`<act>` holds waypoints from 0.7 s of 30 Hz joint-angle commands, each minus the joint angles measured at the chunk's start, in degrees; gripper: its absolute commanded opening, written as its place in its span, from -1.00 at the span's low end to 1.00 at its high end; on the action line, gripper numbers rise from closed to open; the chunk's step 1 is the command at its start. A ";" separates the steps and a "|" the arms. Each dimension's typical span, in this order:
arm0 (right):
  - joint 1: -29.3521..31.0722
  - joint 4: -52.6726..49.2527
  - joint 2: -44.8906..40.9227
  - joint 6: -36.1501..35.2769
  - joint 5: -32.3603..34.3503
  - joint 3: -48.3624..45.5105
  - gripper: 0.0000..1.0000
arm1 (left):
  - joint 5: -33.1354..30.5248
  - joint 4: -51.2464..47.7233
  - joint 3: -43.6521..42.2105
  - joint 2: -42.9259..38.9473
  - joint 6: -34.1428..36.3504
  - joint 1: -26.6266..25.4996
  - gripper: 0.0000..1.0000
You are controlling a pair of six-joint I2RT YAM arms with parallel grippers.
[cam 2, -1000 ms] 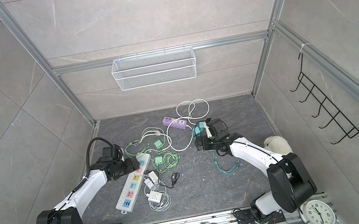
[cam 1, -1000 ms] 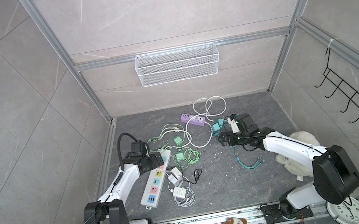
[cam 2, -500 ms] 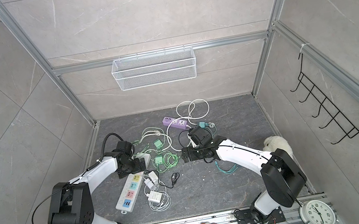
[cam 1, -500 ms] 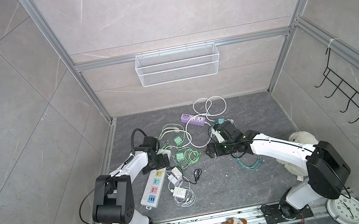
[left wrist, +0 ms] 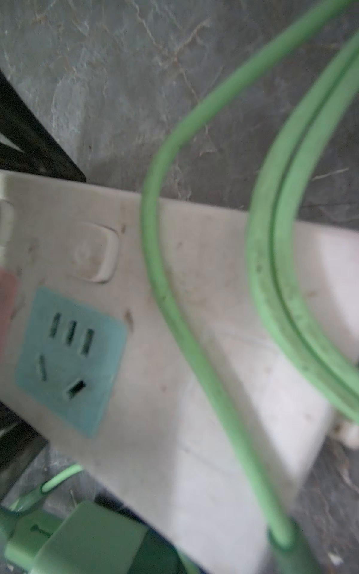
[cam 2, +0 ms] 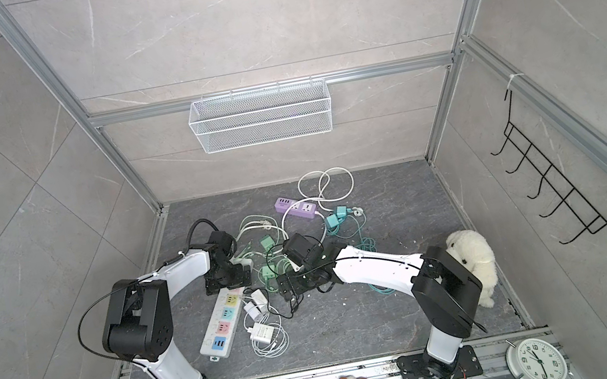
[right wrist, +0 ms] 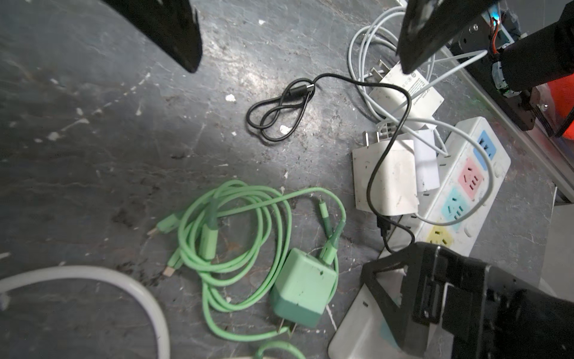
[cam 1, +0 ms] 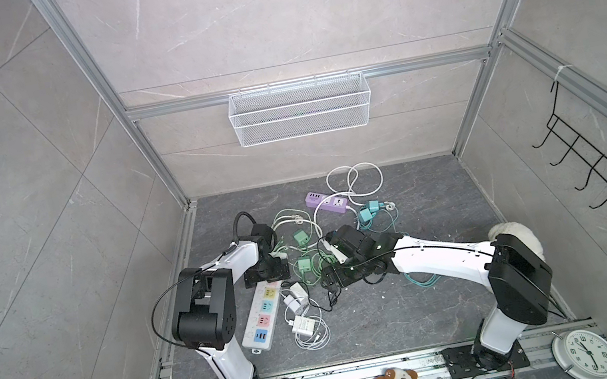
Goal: Insert the plug
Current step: 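Reach left gripper to white power strip while right gripper reaches toward white charger, then grasp the white power strip end with left gripper while right gripper grasps white charger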
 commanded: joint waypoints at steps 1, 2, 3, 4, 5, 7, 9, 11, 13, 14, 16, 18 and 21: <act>2.01 -1.37 0.89 1.05 -0.28 2.51 0.99 | -1.54 -2.76 2.63 1.79 0.14 -0.20 0.80; 2.42 -1.57 1.08 1.01 -0.10 2.78 0.98 | -1.31 -2.83 3.24 2.02 0.25 -0.19 0.74; 2.95 -1.75 1.42 0.95 -0.16 3.13 0.98 | -0.86 -2.93 4.01 2.55 0.47 -0.18 0.67; 3.30 -2.04 1.79 0.96 0.01 3.46 0.98 | -0.18 -3.07 4.78 3.04 0.66 -0.20 0.59; 3.55 -2.33 2.09 1.07 0.50 3.55 0.99 | 0.46 -3.18 5.52 3.60 0.63 -0.18 0.52; 3.60 -2.91 2.25 1.92 1.67 3.46 0.99 | 1.73 -3.36 7.07 4.86 0.34 -0.19 0.34; 3.63 -4.19 2.00 2.57 3.42 3.73 0.98 | 2.94 -3.30 8.32 5.97 -0.69 -0.16 0.20; 3.64 -4.97 1.49 2.88 3.84 3.80 0.98 | 4.53 -2.49 9.16 6.44 -2.98 -0.16 0.11; 3.60 -5.52 0.92 2.55 3.16 3.84 0.98 | 7.68 -0.59 9.34 6.36 -5.20 -0.20 0.11; 3.60 -5.66 0.47 2.28 2.74 3.68 0.98 | 9.44 0.55 9.23 6.27 -6.66 -0.14 0.10; 3.60 -5.94 -0.19 1.32 2.35 3.28 0.98 | 10.79 2.25 9.06 6.19 -9.43 -0.16 0.06; 3.29 -6.75 -0.40 -0.50 1.38 3.59 0.98 | 11.28 4.00 8.38 6.52 -12.78 -0.17 -0.04; 2.33 -7.19 0.15 -3.26 -2.43 4.17 0.98 | 10.00 6.68 6.87 7.41 -19.04 -0.28 -0.08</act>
